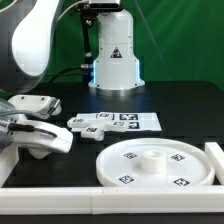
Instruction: Assemble round table
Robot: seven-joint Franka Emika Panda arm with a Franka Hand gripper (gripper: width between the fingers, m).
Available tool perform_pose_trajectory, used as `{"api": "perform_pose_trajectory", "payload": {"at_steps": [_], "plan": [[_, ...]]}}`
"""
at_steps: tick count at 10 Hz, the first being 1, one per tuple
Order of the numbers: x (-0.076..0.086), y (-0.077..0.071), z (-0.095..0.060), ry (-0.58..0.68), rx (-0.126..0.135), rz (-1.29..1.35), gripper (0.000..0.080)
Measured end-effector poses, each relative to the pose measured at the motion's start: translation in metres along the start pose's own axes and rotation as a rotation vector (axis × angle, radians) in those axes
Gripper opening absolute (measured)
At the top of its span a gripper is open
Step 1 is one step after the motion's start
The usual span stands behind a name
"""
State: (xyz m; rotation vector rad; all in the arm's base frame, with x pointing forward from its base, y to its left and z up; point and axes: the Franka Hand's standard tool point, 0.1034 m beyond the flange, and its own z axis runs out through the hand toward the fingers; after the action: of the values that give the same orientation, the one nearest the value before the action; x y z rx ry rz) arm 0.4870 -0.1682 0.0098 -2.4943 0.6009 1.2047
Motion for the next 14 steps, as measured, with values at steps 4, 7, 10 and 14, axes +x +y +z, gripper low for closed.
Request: {"api": "perform_pose_trajectory", "payload": {"at_steps": [4, 7, 10, 14], "plan": [[-0.024, -0.004, -0.035, 0.025, 0.005, -0.106, 0.0403], [-0.055, -0.046, -0.071, 0.100, -0.025, -0.194, 0.0404], [-0.067, -0.110, -0.063, 0.380, -0.049, -0.166, 0.0406], [-0.059, -0.120, -0.071, 0.647, -0.059, -0.190, 0.0406]]}}
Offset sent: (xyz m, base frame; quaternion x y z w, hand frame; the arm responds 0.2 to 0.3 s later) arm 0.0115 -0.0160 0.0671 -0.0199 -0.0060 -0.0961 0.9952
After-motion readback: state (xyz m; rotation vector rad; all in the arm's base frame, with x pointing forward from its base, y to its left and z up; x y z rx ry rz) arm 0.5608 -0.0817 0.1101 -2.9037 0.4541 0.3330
